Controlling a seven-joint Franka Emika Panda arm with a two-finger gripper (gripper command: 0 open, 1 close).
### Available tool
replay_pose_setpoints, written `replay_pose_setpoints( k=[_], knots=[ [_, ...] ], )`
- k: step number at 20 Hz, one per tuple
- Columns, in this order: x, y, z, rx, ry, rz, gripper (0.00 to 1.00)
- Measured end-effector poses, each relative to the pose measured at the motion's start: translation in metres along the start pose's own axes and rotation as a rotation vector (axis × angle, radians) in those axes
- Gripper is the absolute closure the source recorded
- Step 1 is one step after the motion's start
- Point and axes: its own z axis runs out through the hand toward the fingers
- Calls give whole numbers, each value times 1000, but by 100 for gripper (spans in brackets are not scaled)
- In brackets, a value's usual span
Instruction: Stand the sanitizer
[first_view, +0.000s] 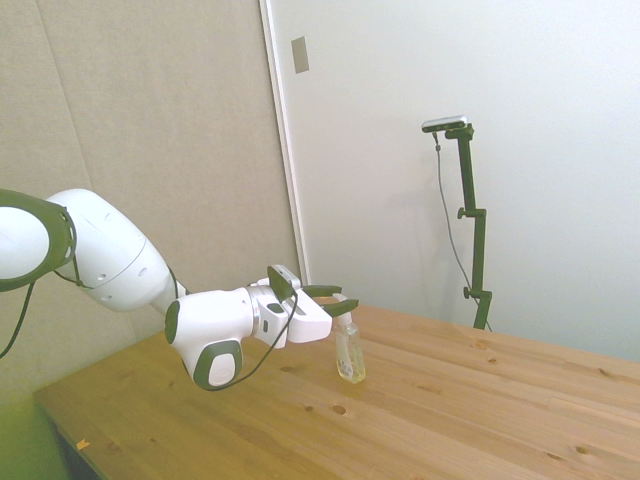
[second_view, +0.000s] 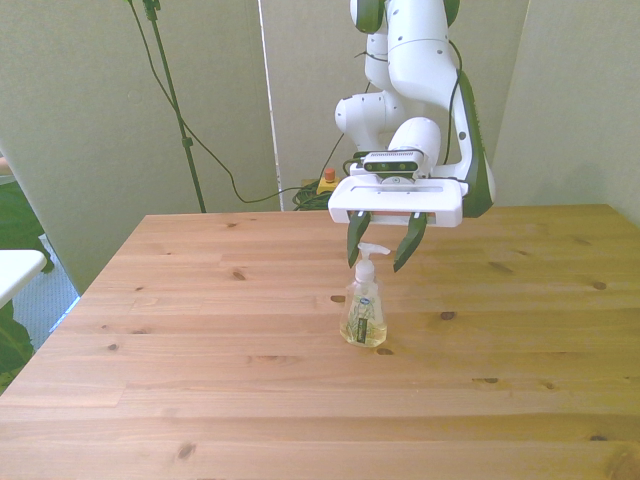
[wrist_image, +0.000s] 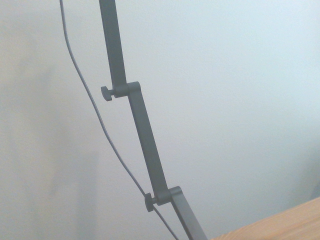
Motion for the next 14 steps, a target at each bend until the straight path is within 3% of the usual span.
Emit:
replay_pose_setpoints(
  k=[14],
  knots=[
    [16, -8, 3, -83, -50, 7, 0]
  ],
)
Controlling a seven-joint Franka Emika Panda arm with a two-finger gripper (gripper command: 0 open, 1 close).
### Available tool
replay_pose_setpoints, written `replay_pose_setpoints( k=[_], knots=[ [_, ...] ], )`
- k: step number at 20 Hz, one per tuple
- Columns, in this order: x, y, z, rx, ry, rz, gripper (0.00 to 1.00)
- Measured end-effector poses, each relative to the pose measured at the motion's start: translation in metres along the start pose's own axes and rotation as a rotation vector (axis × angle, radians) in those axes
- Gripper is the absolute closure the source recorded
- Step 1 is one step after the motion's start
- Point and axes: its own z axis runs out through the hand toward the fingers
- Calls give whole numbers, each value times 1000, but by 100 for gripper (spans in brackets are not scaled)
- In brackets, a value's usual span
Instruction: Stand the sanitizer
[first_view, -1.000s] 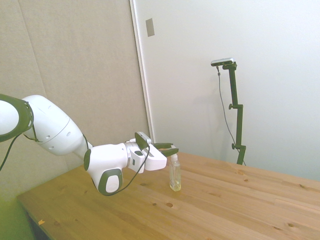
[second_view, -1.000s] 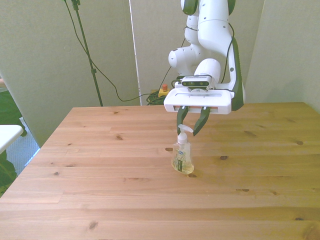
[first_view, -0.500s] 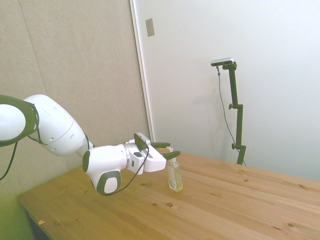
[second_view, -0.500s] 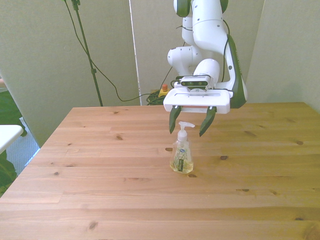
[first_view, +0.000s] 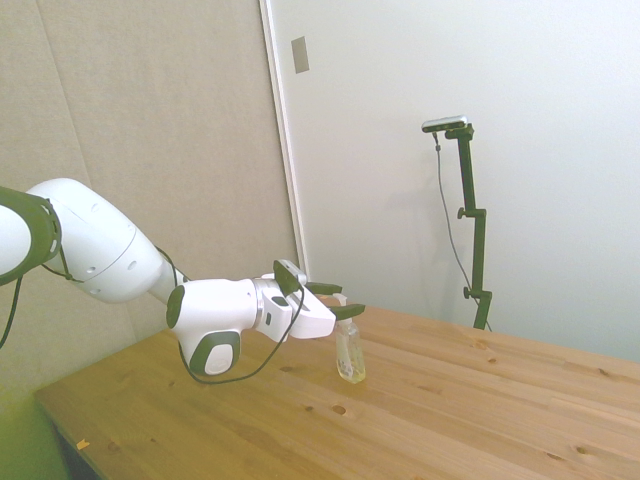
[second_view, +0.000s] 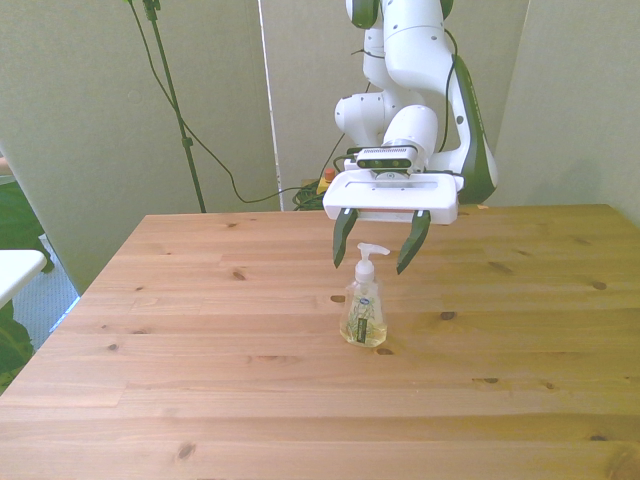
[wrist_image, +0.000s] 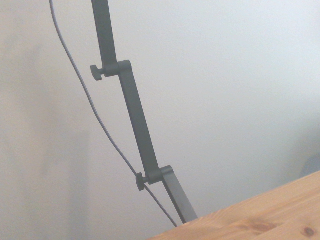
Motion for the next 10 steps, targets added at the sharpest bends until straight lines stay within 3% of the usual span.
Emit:
replay_pose_setpoints(
  k=[10],
  knots=[
    [36, -36, 0, -91, -89, 8, 0]
  ],
)
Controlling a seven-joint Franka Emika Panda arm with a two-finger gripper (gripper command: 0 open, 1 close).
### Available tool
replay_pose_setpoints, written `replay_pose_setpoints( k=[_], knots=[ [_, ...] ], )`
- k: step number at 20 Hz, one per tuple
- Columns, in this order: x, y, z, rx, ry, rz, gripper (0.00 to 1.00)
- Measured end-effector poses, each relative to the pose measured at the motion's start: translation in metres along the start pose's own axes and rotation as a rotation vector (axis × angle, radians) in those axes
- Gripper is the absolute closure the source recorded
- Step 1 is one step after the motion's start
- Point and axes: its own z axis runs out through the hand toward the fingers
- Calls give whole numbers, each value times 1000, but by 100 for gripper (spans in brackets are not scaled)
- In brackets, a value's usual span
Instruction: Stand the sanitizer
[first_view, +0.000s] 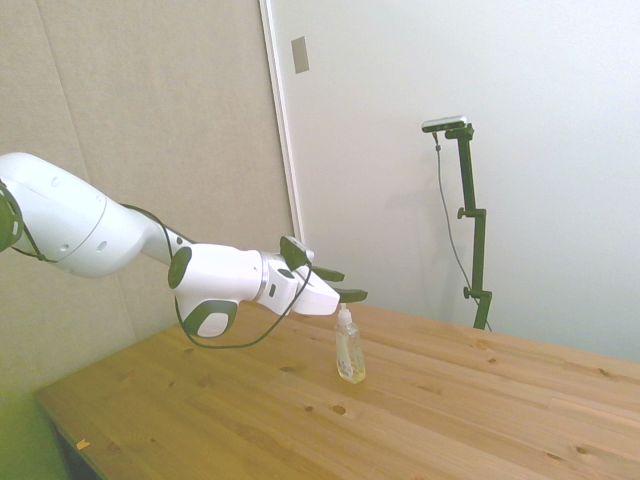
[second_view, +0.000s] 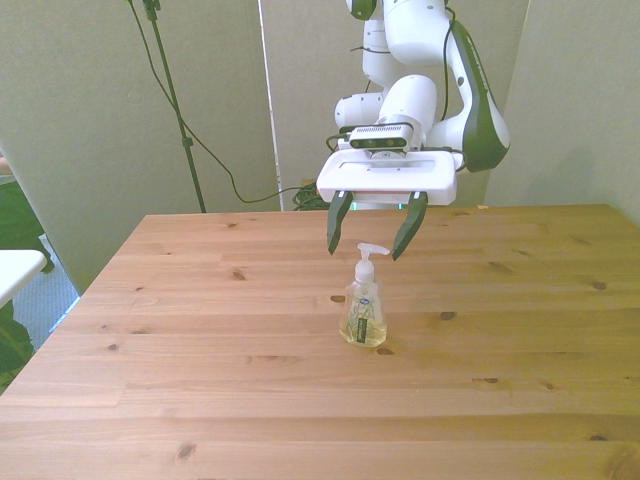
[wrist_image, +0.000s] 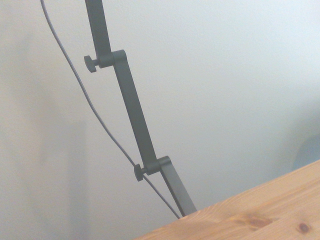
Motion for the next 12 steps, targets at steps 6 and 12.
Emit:
replay_pose_setpoints(
  k=[6, 12],
  knots=[
    [28, -6, 11, -51, -158, -9, 0],
    [42, 3, 33, -81, -304, -60, 0]
  ],
)
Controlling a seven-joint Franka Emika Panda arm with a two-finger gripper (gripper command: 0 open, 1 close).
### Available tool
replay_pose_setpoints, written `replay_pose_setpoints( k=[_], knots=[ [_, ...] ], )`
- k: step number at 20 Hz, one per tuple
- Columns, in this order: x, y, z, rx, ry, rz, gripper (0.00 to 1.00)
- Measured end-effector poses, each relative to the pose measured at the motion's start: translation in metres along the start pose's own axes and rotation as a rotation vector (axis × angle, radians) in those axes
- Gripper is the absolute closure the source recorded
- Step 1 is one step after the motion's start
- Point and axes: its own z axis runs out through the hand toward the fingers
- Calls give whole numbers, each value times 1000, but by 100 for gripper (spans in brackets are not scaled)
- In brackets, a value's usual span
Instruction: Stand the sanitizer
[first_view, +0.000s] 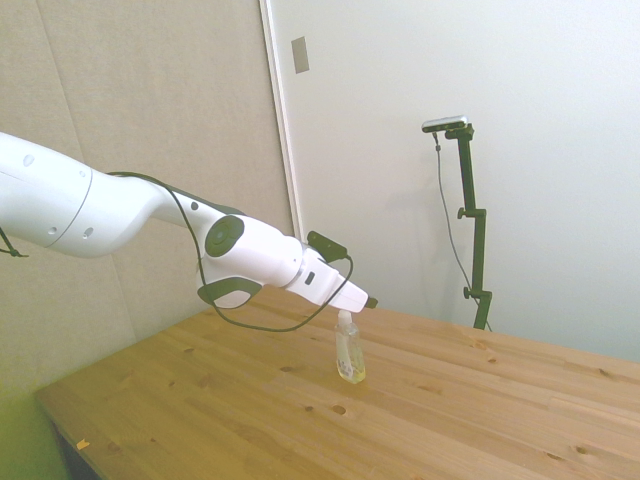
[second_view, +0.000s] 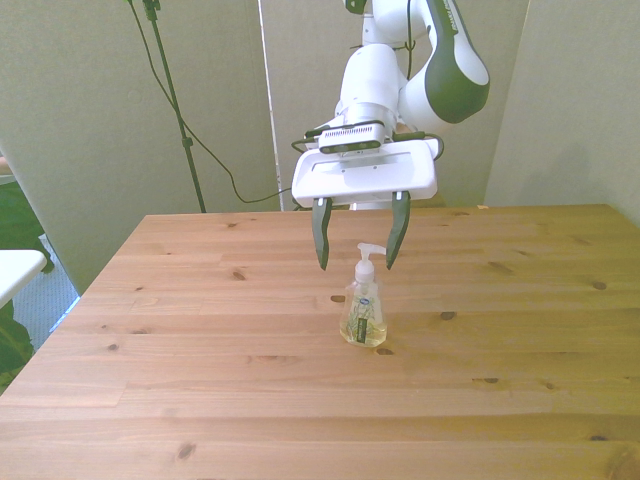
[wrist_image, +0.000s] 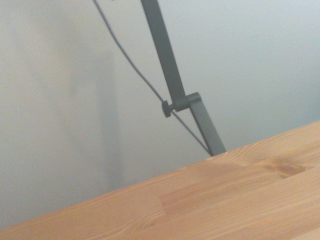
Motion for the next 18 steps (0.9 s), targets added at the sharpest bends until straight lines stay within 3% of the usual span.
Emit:
replay_pose_setpoints(
  k=[3, 6, 11, 18],
  knots=[
    [14, -19, 2, -19, -47, -22, 0],
    [26, -64, -6, -54, -103, -50, 0],
    [2, -134, -25, -87, -251, -93, 0],
    [-41, -118, -25, -170, -423, -172, 0]
  ],
)
